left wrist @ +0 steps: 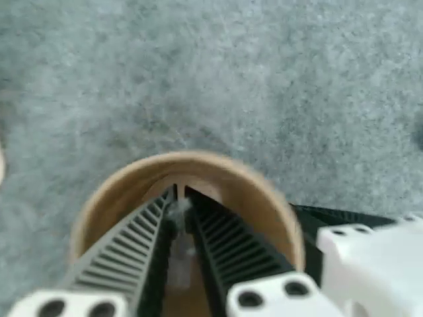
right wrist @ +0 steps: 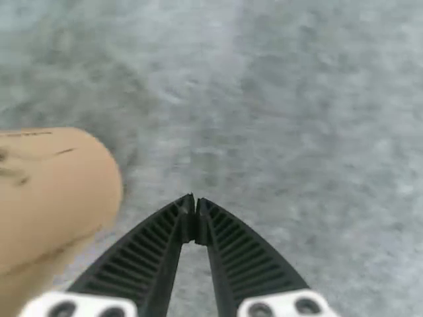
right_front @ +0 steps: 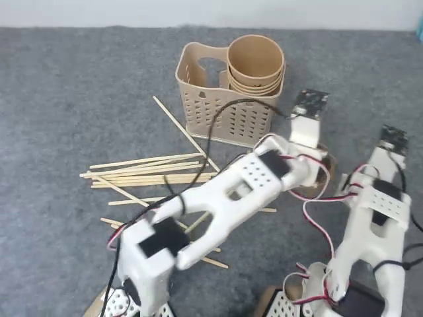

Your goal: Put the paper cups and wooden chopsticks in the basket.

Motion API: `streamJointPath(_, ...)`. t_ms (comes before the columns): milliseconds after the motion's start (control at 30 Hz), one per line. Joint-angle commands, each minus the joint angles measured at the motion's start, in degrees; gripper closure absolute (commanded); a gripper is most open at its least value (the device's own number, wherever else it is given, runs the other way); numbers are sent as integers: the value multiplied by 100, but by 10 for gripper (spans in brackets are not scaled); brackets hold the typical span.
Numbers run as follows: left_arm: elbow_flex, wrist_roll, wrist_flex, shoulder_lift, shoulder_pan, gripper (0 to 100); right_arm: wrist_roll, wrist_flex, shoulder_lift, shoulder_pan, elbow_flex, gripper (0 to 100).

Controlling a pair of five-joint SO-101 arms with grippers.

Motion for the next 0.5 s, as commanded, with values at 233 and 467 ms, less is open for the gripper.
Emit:
streamJointPath(233, -3029, -167, 1688, 1284, 132, 937, -105, -145, -22, 1253, -229, 990)
streamJointPath(467, -4277, -677, 3279, 1301, -70, 841, -62, -145, -75, 1332, -229, 986)
